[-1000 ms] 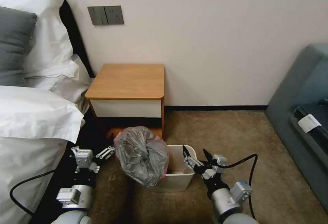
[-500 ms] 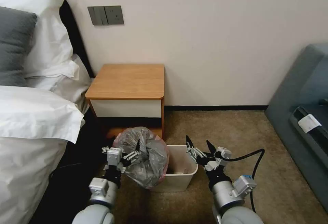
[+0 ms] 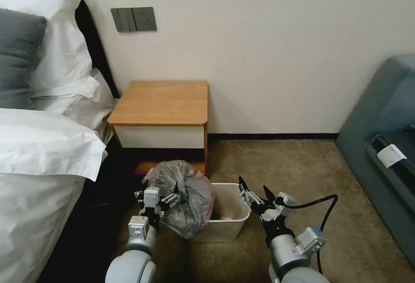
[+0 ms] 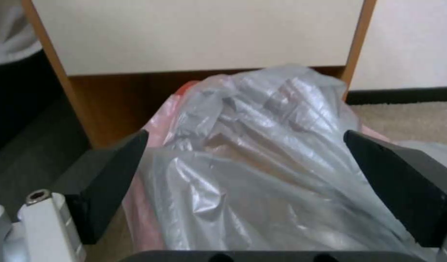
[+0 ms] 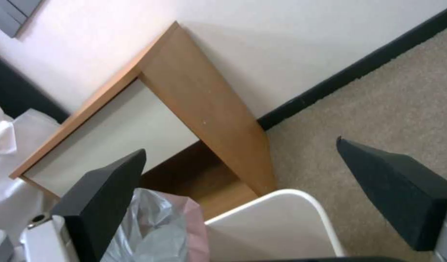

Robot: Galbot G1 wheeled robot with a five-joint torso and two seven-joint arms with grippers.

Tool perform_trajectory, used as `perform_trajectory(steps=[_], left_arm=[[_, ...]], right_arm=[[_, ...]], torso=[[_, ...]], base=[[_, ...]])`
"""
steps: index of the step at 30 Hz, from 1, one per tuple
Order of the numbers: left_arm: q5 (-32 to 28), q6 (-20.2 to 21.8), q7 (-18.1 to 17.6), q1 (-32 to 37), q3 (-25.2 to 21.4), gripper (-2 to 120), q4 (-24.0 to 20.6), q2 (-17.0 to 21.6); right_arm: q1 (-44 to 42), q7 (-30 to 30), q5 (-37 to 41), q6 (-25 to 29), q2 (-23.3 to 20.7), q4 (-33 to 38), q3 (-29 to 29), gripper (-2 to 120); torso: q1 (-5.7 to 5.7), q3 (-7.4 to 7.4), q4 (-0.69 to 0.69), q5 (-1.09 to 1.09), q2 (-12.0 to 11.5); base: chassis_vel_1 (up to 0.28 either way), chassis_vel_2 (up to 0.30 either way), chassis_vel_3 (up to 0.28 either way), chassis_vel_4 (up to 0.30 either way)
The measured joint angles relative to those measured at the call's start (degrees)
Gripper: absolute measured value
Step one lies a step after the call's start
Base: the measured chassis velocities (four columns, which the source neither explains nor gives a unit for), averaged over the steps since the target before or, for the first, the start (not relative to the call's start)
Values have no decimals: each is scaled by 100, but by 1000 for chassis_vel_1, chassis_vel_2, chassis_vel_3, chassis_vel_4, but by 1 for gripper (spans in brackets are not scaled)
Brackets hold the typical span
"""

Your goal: Pick up the garbage bag from the table and place it over the trash can.

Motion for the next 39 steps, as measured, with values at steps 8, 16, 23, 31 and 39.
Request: perform_trajectory(steps=[8, 16, 23, 31, 39], left_arm=[[-290, 118, -126, -45, -23, 100, 49, -1], [-431, 269, -114, -136, 43, 100, 199, -19], [-420, 330, -102, -127, 164, 100, 265, -52], [-318, 492, -129, -64, 225, 100, 277, -53], [-491, 1161, -170, -91, 369, 99, 128, 19]], right_arm=[[2, -18, -71, 74, 21, -94, -33, 100], [-2, 3, -73, 134, 35, -113, -45, 100], [-22, 62, -73, 180, 64, -129, -36, 100], [-7, 121, -64, 212, 78, -161, -20, 100], [23, 174, -49, 218, 118, -209, -19, 100]], torso=[[0, 0, 0, 0, 0], [0, 0, 0, 0, 0], [0, 0, 0, 0, 0], [0, 0, 0, 0, 0], [0, 0, 0, 0, 0]], base=[[0, 0, 0, 0], [0, 0, 0, 0], [0, 0, 0, 0], [0, 0, 0, 0], [0, 0, 0, 0]])
